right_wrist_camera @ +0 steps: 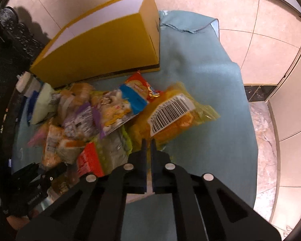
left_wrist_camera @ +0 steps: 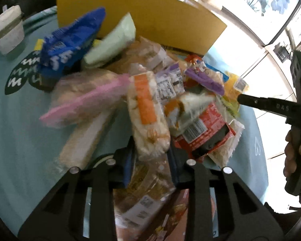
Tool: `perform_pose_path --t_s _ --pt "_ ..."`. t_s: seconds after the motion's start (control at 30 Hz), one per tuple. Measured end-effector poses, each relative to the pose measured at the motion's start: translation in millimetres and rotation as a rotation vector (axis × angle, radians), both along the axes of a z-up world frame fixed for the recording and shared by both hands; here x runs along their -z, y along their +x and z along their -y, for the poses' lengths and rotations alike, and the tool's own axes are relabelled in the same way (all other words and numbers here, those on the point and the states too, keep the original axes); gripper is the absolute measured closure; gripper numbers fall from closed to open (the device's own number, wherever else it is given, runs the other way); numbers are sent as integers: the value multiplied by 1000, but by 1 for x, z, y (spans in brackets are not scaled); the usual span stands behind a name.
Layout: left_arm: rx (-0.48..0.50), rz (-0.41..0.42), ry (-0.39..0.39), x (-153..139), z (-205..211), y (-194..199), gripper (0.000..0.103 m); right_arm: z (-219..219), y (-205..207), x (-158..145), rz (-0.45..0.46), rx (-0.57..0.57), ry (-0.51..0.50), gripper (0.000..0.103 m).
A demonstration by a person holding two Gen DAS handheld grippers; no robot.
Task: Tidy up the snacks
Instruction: 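Grasp the orange-label bread bar with the left tool while the right tool grasps the yellow cake pack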
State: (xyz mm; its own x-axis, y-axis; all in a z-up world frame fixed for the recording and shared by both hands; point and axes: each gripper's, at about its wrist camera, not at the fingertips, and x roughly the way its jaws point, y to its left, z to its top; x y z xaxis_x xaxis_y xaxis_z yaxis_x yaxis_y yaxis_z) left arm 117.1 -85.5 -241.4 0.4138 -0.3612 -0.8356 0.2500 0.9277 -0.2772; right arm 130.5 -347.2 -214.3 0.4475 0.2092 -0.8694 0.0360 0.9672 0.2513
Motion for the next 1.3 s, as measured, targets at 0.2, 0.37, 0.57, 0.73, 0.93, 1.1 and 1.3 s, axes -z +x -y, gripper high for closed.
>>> perform_pose_path --t_s 0.2,0.37,0.57,0.73,0.93,1.1,1.3 --pt "-26 -29 -3 8 5 18 68 17 4 13 -42 61 62 100" --pt "-54 -27 -5 7 20 38 27 11 21 25 -110 67 132 87" --pt "14 -11 56 8 37 42 73 16 36 37 -153 148 189 59" --pt "49 27 29 -3 24 24 73 -1 27 27 -87 29 89 90" --pt "30 117 -39 -42 -4 2 73 12 -3 -2 17 3 145 97" --pt "7 143 -95 -67 -24 -9 73 11 -14 -20 67 -8 129 97" --pt "-3 127 -108 -68 -25 -12 73 28 -15 -3 -81 45 190 92"
